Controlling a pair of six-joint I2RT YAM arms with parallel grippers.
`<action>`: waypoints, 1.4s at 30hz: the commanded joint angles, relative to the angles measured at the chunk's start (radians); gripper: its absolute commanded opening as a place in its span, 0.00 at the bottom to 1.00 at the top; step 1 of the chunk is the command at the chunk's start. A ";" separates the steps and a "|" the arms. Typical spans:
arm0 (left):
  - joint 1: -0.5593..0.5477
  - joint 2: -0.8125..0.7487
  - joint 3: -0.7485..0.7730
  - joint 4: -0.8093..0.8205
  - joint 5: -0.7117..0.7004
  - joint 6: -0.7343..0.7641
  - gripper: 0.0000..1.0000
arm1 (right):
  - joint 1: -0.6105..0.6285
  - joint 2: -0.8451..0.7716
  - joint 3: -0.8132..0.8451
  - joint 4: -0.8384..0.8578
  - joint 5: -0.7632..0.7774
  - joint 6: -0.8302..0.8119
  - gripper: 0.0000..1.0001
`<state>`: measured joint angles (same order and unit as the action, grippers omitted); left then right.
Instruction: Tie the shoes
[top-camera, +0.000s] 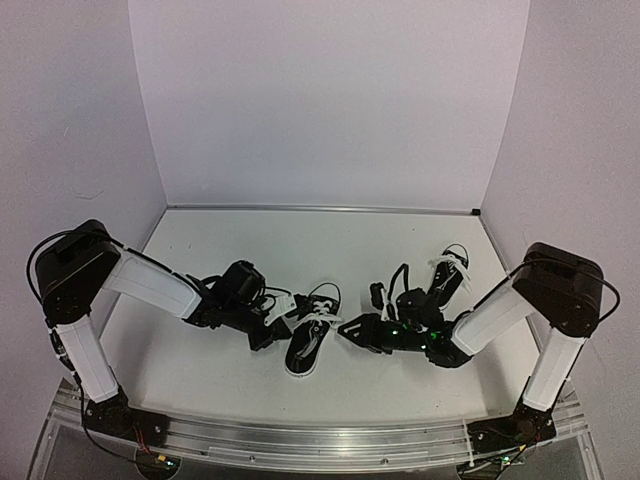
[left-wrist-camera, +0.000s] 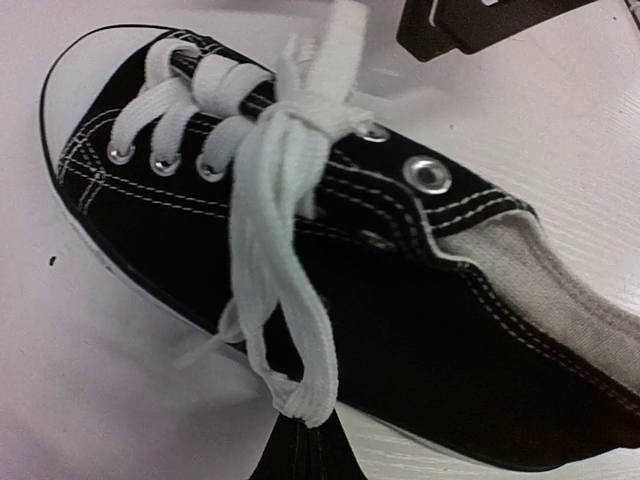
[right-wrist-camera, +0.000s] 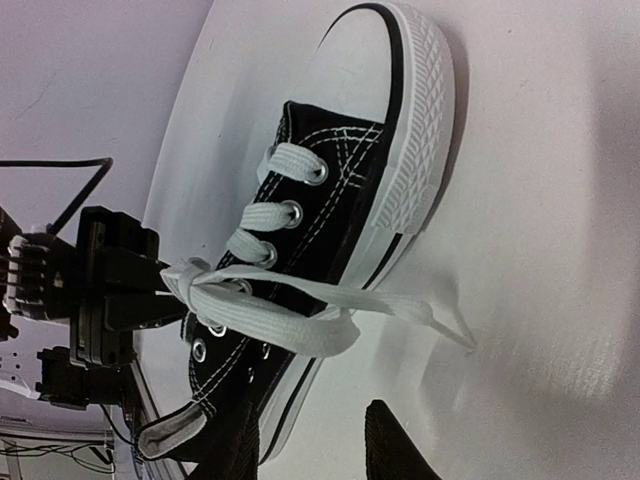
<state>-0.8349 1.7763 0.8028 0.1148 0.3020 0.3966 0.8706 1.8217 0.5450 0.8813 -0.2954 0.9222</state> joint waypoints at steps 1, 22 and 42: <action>-0.003 0.013 -0.010 0.003 0.036 -0.027 0.00 | 0.019 0.040 0.008 0.113 0.043 0.055 0.33; -0.006 -0.002 -0.010 -0.007 0.034 -0.015 0.00 | 0.025 0.158 0.051 0.266 0.089 0.112 0.30; -0.006 -0.003 0.001 -0.011 0.035 -0.008 0.00 | 0.025 0.204 0.080 0.265 0.157 0.176 0.24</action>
<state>-0.8371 1.7779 0.7906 0.1040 0.3191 0.3847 0.8890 2.0085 0.6003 1.1103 -0.1656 1.0865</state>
